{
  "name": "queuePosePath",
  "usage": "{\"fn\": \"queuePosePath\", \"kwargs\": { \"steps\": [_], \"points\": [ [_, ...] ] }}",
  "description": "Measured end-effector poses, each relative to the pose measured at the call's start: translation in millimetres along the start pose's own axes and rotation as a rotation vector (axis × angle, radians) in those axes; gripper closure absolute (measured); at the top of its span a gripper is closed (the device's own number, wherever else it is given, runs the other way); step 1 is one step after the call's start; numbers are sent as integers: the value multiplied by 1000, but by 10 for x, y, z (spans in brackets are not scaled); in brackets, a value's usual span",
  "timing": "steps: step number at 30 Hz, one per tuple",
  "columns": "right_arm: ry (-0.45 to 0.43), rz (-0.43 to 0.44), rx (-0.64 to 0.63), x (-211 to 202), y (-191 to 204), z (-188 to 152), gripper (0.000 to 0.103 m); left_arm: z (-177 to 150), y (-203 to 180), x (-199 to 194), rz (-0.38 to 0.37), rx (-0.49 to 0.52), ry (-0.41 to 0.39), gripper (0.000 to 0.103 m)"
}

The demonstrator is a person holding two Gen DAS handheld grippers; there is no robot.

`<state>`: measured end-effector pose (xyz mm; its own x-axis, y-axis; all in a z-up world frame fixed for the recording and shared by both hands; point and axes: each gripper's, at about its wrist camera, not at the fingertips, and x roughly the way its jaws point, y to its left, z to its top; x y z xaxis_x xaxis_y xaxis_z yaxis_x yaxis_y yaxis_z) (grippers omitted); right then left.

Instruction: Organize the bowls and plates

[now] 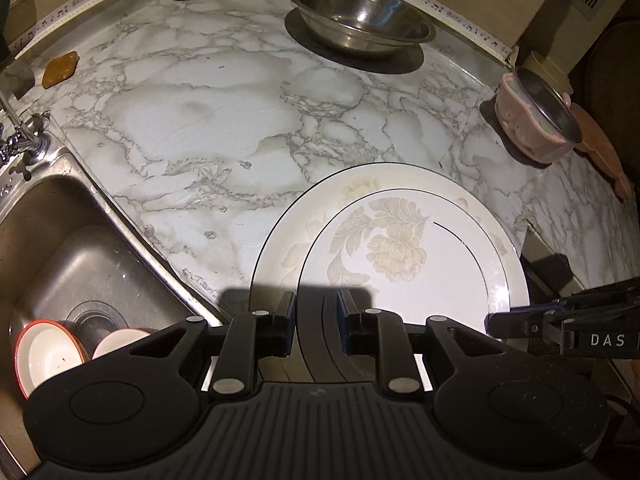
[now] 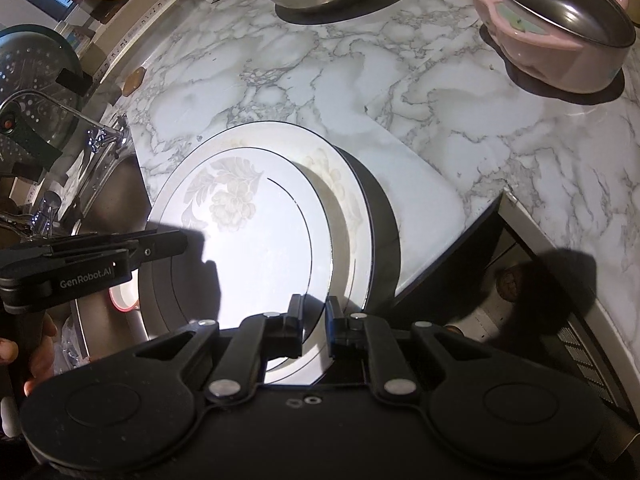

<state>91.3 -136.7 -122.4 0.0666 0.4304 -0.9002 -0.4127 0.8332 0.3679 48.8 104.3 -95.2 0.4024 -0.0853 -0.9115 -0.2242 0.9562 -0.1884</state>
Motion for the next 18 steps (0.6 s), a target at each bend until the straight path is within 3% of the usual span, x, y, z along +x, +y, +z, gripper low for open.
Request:
{"fn": "queuePosePath", "kwargs": {
  "steps": [18],
  "points": [
    [10,-5,42,13,3,85,79,84,26,86,-20,15,32,82]
  ]
}}
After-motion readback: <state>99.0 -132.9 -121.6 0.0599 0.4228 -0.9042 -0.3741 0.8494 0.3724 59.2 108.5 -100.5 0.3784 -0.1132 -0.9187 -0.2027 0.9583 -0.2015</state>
